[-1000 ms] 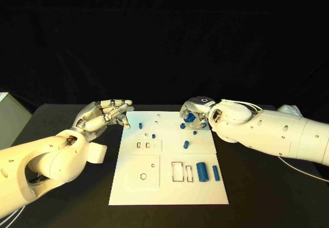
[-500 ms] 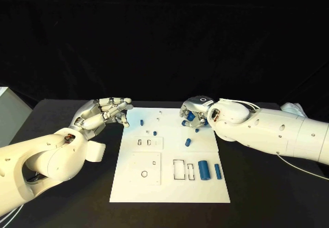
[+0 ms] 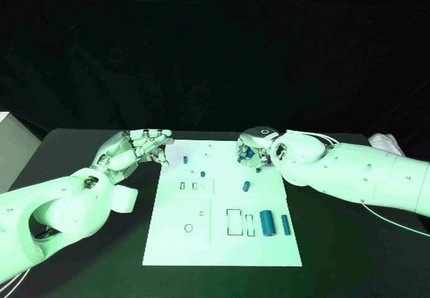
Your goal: Assemble the parts on the task board
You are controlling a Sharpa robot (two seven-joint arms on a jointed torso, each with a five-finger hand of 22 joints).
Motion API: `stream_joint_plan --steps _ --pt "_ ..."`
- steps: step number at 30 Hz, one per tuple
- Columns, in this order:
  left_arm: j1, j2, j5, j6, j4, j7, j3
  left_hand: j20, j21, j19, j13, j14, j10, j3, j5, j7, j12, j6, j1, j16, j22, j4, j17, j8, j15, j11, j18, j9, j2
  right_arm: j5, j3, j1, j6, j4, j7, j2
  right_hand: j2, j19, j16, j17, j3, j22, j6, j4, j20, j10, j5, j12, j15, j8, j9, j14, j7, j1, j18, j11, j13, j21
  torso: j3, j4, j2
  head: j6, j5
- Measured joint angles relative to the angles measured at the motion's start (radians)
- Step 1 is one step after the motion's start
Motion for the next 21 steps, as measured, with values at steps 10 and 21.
stream_joint_plan --steps 10,21 --pt "0.000 -0.001 0.000 0.002 0.001 -0.006 0.000 -0.002 0.004 -0.002 0.000 0.000 0.000 0.003 0.000 0.000 0.000 0.000 0.000 0.000 0.001 0.003 0.000 0.000 0.000 0.000 0.000 0.000 0.000 0.002 0.002 0.001 -0.008 0.003 0.000 0.002 0.016 0.000 0.004 0.000 0.010 0.006 0.017 0.001 0.000 0.029 0.000 0.003 -0.006 0.016 0.015 0.006 -0.010 0.010 0.000 -0.007 0.009 0.004 -0.0012 0.0013 0.007 0.001 0.001" --pt "0.000 -0.001 0.000 0.004 -0.001 -0.012 0.000 -0.003 0.005 -0.004 0.000 -0.002 0.000 0.006 0.000 0.000 0.000 0.000 0.000 0.000 0.004 0.000 0.001 0.000 -0.002 0.000 0.000 0.000 0.000 0.010 0.000 -0.006 -0.082 0.037 -0.009 -0.008 0.031 0.000 0.006 -0.001 0.015 0.008 0.039 0.000 -0.007 0.045 0.005 0.007 -0.013 0.031 0.034 0.006 -0.018 0.018 0.000 -0.013 0.024 0.008 -0.0031 0.0016 0.010 0.010 0.002"
